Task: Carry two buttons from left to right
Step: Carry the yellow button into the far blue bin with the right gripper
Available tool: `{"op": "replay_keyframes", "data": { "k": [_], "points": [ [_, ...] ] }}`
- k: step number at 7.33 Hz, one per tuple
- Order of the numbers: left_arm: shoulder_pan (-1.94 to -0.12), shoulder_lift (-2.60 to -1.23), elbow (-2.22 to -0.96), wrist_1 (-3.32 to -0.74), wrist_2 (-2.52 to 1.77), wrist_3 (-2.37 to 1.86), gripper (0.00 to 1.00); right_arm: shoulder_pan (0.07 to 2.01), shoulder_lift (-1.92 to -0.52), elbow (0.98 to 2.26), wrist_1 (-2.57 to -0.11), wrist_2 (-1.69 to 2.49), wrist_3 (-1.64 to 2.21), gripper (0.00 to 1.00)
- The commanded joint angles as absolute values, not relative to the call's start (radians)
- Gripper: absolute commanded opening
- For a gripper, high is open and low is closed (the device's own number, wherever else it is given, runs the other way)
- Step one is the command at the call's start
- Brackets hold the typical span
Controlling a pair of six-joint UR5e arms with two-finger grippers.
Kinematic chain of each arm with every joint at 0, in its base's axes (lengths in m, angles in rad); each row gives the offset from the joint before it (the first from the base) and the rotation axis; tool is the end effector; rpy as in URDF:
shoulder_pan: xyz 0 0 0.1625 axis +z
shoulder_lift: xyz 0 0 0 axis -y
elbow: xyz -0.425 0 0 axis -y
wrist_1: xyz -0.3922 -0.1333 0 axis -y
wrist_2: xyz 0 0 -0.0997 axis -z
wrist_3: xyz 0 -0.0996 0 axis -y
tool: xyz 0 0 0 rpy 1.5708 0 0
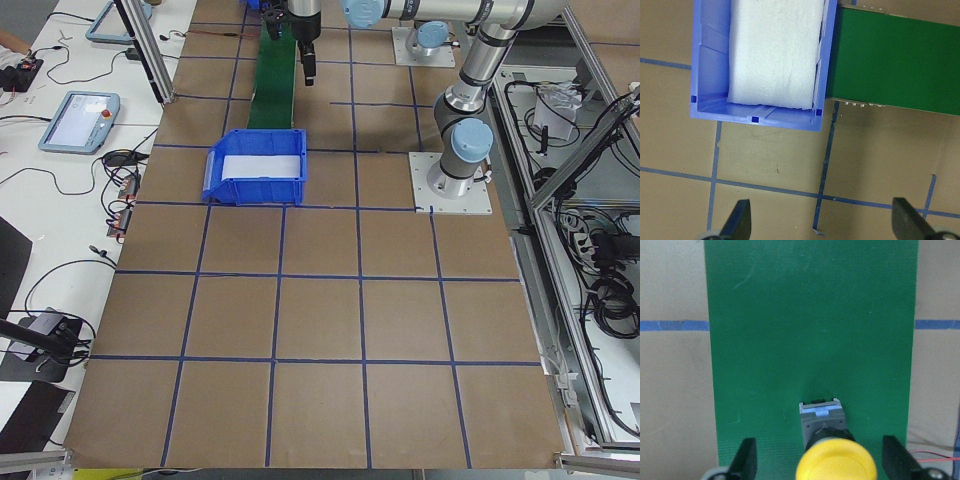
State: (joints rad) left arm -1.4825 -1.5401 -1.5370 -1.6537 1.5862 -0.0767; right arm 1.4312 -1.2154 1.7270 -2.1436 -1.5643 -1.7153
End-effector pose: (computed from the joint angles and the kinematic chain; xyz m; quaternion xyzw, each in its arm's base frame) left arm -0.0893 -0.4860 0.5112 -0.0823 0.9965 0.0092 0.0076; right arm 0.0498 -0.6083 0.2756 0.7086 -0.7050 0.0210 0.0225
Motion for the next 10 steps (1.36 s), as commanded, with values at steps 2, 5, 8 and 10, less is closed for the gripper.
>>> {"op": "replay_keyframes", "data": {
  "k": [2,5,8,10],
  "points": [
    [-1.482,-1.54,-1.537,-1.654,1.586,-0.077,1.0,1.43,-1.216,1.72,-2.144,-1.571,-1.721,0.38],
    [-1.483,-1.539,-1.537,-1.654,1.586,-0.077,1.0,1.425,-1.227,1.695,-2.143,-1.62,-1.721,0.2],
    [-1.483,-1.54,-1.537,-1.654,1.588,-0.077,1.0,1.347,-1.242,1.576,-2.093,-1.704,-1.869,0.17],
    [-1.483,-1.54,-1.537,-1.654,1.586,-0.077,1.0,1.197,-1.261,1.54,-2.079,-1.687,-1.913,0.17]
  ]
}}
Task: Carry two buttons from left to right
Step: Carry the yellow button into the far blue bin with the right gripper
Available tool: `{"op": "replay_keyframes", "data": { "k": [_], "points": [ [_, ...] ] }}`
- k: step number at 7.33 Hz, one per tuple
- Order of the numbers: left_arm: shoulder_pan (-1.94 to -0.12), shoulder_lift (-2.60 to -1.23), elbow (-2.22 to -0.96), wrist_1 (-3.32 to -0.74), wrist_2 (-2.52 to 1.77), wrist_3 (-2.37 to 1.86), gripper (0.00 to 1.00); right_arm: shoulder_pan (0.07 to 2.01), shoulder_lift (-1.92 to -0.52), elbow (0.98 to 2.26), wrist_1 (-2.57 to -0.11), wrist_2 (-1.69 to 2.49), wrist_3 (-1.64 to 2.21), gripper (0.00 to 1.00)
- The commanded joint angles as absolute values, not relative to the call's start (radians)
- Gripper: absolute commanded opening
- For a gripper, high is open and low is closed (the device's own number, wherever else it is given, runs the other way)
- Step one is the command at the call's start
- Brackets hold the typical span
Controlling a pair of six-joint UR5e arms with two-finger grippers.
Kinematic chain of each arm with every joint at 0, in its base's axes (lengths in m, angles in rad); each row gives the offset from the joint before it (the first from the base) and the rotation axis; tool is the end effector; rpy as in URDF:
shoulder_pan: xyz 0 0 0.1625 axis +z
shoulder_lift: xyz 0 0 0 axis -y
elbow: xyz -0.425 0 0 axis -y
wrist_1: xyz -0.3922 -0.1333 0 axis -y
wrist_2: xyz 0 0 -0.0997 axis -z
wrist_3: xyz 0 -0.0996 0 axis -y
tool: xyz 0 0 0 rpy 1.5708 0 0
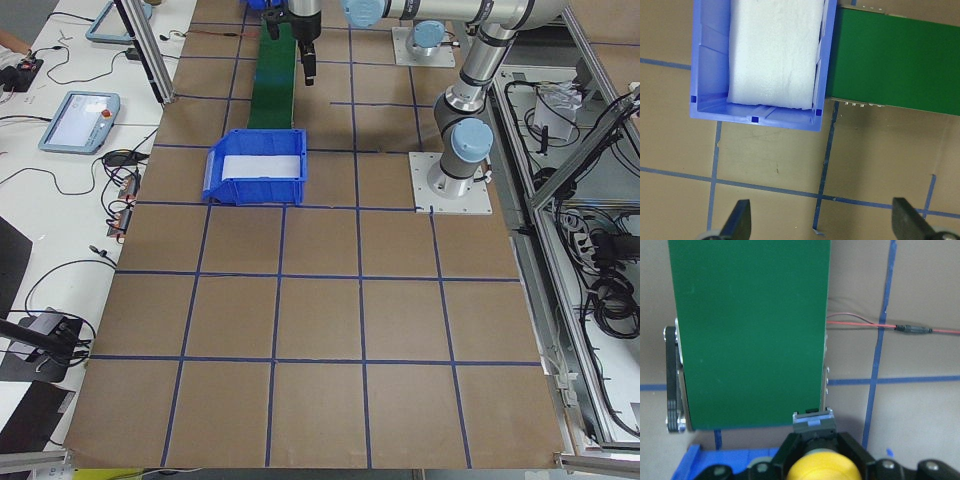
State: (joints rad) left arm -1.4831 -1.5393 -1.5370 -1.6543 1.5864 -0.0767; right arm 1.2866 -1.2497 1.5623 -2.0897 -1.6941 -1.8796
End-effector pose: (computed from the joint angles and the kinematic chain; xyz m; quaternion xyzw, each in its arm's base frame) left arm -0.0896 -0.4856 0.5115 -0.0820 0.9966 0.0091 0.0078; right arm -0.0591 -0.6340 0.3688 0.7062 -0.6979 -0.0058 0.1195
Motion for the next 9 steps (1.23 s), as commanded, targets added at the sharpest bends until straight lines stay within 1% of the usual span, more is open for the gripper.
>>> {"op": "replay_keyframes", "data": {
  "k": [1,3,6,8,9],
  "points": [
    [-1.483,-1.539,-1.537,-1.654,1.586,-0.077,1.0,1.122,-1.262,1.529,-2.057,-1.633,-1.913,0.17],
    [-1.482,-1.539,-1.537,-1.654,1.586,-0.077,1.0,1.008,-1.246,1.491,-1.988,-1.577,-1.946,0.18],
    [-1.482,-1.539,-1.537,-1.654,1.586,-0.077,1.0,0.901,-1.158,1.505,-2.002,-1.493,-2.093,0.19],
    [-1.482,-1.539,-1.537,-1.654,1.586,-0.077,1.0,0.897,-1.057,1.493,-2.029,-1.485,-2.097,0.2],
    [-1.482,-1.539,-1.537,-1.654,1.586,-0.077,1.0,0.896,-1.048,1.493,-2.031,-1.485,-2.095,0.21]
  ]
}}
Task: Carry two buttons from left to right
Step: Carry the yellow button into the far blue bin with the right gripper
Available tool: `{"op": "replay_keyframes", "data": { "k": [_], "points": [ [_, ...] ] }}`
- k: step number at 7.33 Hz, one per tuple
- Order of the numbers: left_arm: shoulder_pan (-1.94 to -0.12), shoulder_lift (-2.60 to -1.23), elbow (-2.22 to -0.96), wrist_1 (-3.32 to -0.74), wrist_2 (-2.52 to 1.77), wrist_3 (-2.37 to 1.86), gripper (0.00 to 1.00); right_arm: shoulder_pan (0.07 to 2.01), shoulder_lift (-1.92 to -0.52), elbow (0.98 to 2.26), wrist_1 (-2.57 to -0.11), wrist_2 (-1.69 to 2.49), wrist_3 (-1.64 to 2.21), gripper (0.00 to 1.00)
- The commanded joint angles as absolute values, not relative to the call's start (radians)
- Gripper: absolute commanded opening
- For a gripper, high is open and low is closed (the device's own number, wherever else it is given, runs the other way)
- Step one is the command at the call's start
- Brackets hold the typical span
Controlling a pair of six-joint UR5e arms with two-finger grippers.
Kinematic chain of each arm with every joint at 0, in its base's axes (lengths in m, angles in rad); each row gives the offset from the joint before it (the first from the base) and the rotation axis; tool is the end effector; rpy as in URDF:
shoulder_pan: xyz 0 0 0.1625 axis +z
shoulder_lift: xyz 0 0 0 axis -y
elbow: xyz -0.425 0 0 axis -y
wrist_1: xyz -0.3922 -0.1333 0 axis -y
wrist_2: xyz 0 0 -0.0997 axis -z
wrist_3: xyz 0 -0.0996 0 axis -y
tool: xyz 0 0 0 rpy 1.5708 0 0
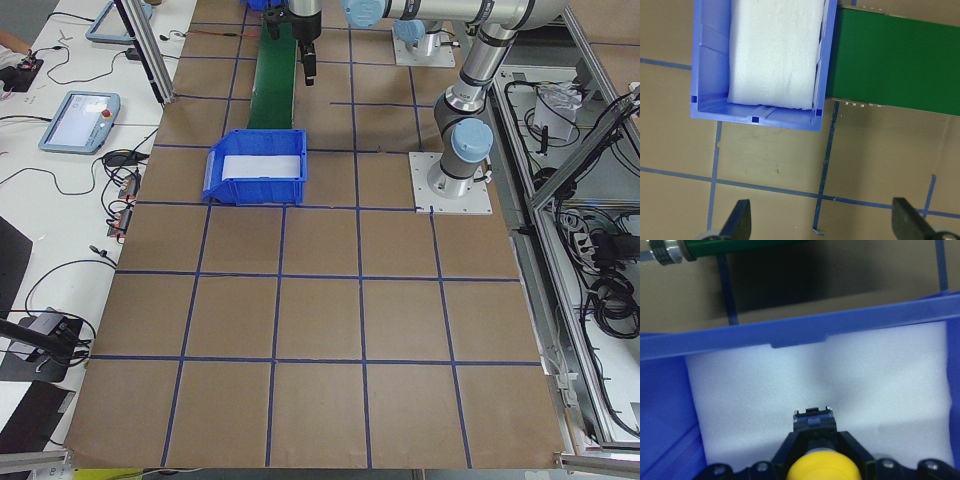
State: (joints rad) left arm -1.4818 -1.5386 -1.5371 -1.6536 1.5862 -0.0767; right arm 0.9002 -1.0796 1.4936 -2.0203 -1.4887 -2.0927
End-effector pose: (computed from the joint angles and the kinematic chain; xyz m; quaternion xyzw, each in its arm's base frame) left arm -0.0890 -0.4855 0.5118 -0.0827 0.9965 0.0085 0.0076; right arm -0.3010 -0.6071 0.2838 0.6525 -0.7564 0.0436 0.0097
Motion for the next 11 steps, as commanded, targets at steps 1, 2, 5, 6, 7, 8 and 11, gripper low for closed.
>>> {"op": "replay_keyframes", "data": {
  "k": [1,2,5,6,7,8,11],
  "points": [
    [-1.482,-1.539,-1.537,-1.654,1.586,-0.077,1.0,0.899,-1.049,1.497,-2.031,-1.48,-2.094,0.21],
    [-1.483,-1.54,-1.537,-1.654,1.586,-0.077,1.0,0.899,-1.046,1.499,-2.029,-1.454,-2.094,0.21],
    [-1.483,-1.54,-1.537,-1.652,1.586,-0.077,1.0,0.908,-1.045,1.494,-2.033,-1.437,-2.094,0.21],
    [-1.483,-1.54,-1.537,-1.654,1.586,-0.075,1.0,0.911,-1.036,1.494,-2.033,-1.434,-2.092,0.21],
    [-1.483,-1.539,-1.537,-1.654,1.586,-0.075,1.0,0.92,-1.029,1.496,-2.031,-1.437,-2.091,0.23],
    [-1.483,-1.539,-1.537,-1.654,1.586,-0.075,1.0,0.92,-1.025,1.497,-2.031,-1.437,-2.089,0.27],
    [-1.483,-1.539,-1.537,-1.655,1.588,-0.075,1.0,0.923,-1.031,1.491,-2.014,-1.44,-2.088,1.0]
  ]
}}
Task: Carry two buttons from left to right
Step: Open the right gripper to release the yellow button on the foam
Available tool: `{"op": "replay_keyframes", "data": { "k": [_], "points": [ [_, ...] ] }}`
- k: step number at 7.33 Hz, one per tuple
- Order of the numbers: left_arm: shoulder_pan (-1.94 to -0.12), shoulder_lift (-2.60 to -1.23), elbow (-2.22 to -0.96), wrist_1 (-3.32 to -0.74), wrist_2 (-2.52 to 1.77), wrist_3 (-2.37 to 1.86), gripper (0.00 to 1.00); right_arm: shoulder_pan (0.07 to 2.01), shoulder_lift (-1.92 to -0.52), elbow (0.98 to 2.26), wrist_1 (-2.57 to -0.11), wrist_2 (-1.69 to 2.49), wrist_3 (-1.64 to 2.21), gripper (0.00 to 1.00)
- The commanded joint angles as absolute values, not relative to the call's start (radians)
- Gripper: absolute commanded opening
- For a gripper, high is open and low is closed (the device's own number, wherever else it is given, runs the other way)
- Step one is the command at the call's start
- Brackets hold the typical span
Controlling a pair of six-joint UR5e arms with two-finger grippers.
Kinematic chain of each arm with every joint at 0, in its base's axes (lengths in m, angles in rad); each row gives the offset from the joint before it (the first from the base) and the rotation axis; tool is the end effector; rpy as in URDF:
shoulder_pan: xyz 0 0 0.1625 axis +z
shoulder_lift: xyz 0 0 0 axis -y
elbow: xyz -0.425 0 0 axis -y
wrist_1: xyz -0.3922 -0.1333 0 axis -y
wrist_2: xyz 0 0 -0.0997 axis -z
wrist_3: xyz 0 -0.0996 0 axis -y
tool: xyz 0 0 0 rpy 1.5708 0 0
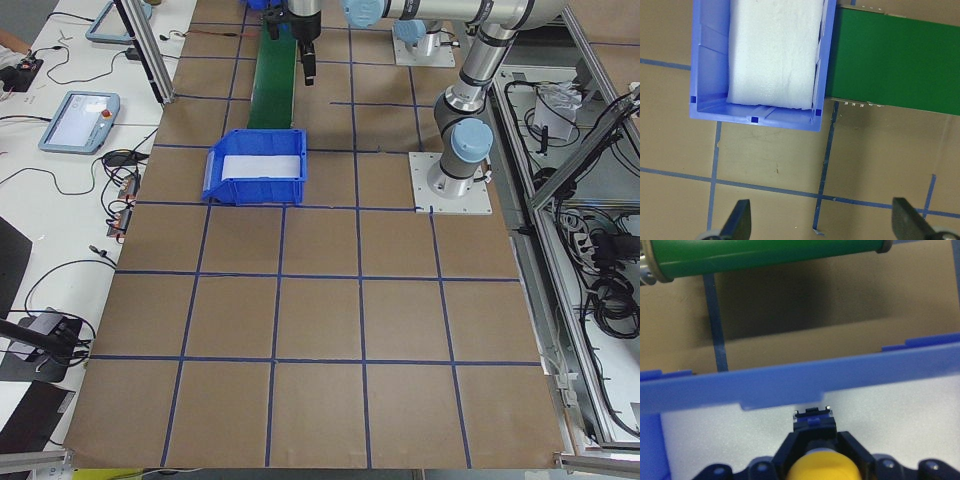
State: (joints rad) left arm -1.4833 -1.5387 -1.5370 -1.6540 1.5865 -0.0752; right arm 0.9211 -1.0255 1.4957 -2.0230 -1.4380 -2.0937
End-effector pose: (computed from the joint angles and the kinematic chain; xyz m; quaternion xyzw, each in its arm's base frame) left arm -0.0897 -0.4854 0.5118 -0.0812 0.9966 0.0087 0.0078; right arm -0.2874 -0.6205 0.2477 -0.6590 0.7492 -0.0633 0.0219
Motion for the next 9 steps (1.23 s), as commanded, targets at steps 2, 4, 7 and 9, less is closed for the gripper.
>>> {"op": "replay_keyframes", "data": {
  "k": [2,4,7,9],
  "points": [
    [-1.483,-1.539,-1.537,-1.654,1.588,-0.075,1.0,0.966,-1.125,1.491,-1.898,-1.46,-2.077,1.0],
    [-1.483,-1.537,-1.537,-1.658,1.589,-0.075,1.0,1.034,-1.237,1.5,-1.806,-1.537,-2.034,1.0],
    [-1.485,-1.537,-1.537,-1.655,1.588,-0.075,1.0,1.145,-1.334,1.508,-1.76,-1.568,-1.854,1.0],
    [-1.486,-1.537,-1.537,-1.655,1.588,-0.077,1.0,1.285,-1.397,1.516,-1.675,-1.563,-1.597,1.0]
  ]
}}
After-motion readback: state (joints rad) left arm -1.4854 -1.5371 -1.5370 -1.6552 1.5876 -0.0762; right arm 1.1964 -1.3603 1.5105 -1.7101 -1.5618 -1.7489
